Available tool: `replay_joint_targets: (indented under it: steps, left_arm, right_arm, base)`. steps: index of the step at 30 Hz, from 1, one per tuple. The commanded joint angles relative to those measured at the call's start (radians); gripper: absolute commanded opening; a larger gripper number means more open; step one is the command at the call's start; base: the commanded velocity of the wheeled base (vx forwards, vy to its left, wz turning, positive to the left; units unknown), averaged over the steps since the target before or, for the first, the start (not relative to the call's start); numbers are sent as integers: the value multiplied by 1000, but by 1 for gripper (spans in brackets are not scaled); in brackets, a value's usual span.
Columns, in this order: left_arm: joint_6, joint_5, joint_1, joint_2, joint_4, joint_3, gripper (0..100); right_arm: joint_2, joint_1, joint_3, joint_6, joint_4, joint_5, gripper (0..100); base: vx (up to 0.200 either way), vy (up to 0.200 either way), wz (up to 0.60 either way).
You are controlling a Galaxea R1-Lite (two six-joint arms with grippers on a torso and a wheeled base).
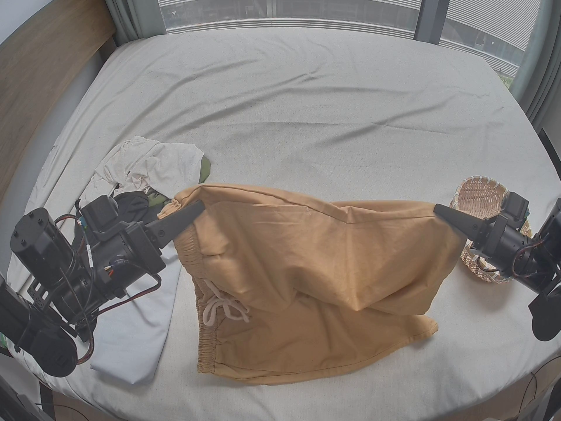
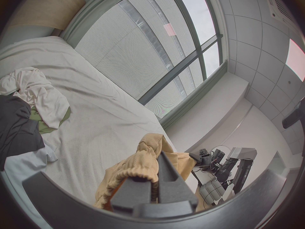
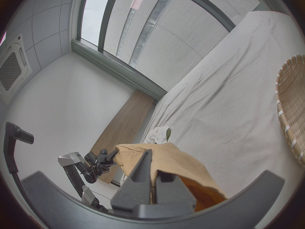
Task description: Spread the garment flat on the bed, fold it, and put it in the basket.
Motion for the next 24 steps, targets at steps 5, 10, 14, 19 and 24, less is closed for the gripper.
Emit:
replay_joint_targets:
  steps: [5, 10, 14, 19, 24]
  left_arm:
    - [1, -18, 32, 2, -1, -7, 0]
    - [0, -46, 65, -1, 0, -9, 0]
    - [0, -67, 86, -3, 0, -5, 0]
    - [0, -69, 89, -1, 0, -5, 0]
    - [-2, -70, 118, -4, 0, -13, 0]
  right_arm:
    - [-20, -47, -23, 0, -1, 3, 0]
    - [-20, -64, -29, 2, -1, 5, 0]
    - [-30, -81, -38, 2, -1, 7, 0]
    - [-52, -98, -43, 3, 1, 7, 0]
    - [-50, -118, -46, 3, 1, 8, 0]
  base:
    - [0, 0, 0]
    - [0, 0, 0]
    - [0, 0, 0]
    - [0, 0, 0]
    - [0, 0, 0]
